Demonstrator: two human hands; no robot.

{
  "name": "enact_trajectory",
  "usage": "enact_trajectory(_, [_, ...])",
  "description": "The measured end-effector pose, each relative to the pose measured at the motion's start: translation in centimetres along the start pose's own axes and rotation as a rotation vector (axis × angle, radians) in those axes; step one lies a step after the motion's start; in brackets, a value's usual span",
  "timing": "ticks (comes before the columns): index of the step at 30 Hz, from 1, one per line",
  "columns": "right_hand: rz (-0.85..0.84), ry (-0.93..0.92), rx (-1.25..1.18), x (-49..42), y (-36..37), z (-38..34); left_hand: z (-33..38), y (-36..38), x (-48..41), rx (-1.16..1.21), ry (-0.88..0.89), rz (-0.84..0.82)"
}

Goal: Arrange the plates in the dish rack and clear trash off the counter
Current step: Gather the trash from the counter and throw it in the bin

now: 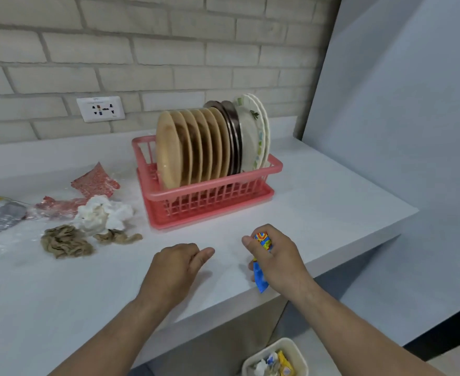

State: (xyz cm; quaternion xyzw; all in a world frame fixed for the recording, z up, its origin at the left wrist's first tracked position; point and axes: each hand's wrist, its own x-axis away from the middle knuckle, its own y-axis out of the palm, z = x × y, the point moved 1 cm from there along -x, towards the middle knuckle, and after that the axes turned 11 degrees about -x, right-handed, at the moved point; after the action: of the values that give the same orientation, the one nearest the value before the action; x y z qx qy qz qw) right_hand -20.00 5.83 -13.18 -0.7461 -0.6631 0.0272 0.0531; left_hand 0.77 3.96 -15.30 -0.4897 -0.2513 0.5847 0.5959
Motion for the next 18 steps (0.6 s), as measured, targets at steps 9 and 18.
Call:
enact_trajectory(9, [0.074,0.039,0.086,-1.5,-9.5,1.5,8.9,4.4,0.3,-0.054,-0.028,0.016])
enact_trajectory(18, [-0.393,0.285,0.201,1.5,-13.4,3.5,12.9,7.2,1.7,0.003,0.008,0.112])
